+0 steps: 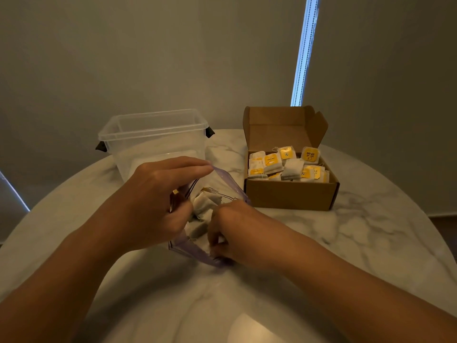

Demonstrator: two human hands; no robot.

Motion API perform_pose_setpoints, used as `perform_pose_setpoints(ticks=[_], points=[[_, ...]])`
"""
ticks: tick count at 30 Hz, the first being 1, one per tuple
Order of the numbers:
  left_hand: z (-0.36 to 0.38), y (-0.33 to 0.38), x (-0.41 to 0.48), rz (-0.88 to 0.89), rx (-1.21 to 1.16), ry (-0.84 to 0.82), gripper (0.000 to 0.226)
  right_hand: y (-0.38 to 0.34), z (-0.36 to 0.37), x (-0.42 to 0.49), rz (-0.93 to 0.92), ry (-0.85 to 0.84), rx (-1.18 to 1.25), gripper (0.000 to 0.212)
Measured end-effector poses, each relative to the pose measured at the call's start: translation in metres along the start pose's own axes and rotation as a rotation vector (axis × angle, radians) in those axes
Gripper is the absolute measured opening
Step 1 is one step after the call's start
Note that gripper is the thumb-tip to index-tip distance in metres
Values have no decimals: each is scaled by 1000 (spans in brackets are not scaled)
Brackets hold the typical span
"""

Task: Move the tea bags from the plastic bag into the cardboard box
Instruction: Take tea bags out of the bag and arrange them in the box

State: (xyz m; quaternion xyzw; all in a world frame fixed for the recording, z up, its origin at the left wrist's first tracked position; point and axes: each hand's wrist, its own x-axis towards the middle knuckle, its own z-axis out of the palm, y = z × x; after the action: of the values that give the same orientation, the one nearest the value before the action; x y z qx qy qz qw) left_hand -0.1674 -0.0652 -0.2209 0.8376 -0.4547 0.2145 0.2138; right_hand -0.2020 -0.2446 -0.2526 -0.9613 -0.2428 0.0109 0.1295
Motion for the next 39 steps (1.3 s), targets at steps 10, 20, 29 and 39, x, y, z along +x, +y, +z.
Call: perform_pose_setpoints(ticks=[10, 20, 29, 39], points=[[-1, 4, 0, -6, 30, -1, 54, 4, 26, 12, -46, 47, -48, 28], [0, 0, -1, -11, -1, 5, 55, 3, -8, -10, -11, 402, 562, 17], [1, 0, -1, -5, 3, 9, 55, 4, 1, -6, 92, 333, 417, 12], [2, 2, -1, -6, 3, 10, 55, 9, -1, -9, 3, 236, 414, 18]])
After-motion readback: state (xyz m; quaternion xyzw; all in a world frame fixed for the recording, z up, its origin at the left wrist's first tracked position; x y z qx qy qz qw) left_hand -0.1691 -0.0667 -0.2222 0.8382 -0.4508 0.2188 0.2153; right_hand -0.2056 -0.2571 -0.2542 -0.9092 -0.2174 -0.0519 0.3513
